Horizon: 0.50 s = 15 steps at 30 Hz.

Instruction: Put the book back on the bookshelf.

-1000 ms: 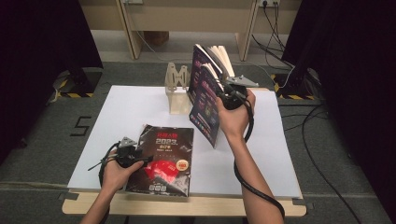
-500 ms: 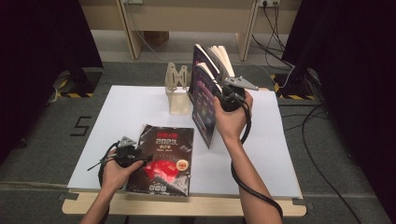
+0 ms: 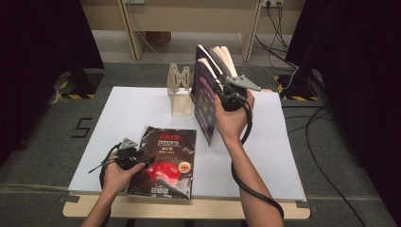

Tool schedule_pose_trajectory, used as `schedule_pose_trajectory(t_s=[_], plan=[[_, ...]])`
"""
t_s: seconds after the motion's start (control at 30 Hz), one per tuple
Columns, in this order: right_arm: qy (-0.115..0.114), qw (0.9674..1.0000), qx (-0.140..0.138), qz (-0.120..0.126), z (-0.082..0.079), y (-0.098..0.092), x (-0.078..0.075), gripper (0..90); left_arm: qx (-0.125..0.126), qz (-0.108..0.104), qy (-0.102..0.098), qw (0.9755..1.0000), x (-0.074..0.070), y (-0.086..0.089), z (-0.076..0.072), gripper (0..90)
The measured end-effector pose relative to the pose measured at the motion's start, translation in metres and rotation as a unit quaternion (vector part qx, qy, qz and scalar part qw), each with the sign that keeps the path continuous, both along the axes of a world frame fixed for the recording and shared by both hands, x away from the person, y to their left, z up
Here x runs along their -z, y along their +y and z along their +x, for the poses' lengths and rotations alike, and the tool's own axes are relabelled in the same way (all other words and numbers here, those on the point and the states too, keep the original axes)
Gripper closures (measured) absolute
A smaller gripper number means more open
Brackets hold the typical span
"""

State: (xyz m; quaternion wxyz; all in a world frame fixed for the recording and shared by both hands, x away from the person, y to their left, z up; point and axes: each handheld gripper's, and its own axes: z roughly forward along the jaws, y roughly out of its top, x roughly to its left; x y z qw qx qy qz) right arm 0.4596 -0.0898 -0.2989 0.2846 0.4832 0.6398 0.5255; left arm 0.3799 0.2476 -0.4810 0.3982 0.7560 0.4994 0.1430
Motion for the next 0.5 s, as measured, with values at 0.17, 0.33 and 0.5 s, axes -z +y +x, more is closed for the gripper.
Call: schedule_pose_trajectory(t_s=[0.17,0.33,0.5], plan=[[-0.006,1.0,0.002,0.002,0.002,0.0028,-0.0021,83.2,-0.002,-0.002,-0.002,1.0,0.0005,0.0009,0.0007,38.6],[-0.008,0.9999,0.0,0.007,0.0051,0.0064,-0.0022,83.2,-0.004,-0.007,-0.005,1.0,-0.0001,0.0019,0.0014,38.6],[-0.013,0.9999,0.0,0.009,0.0096,0.0085,-0.0026,83.3,-0.007,-0.011,-0.009,0.9999,0.0013,0.0051,0.0021,38.6]])
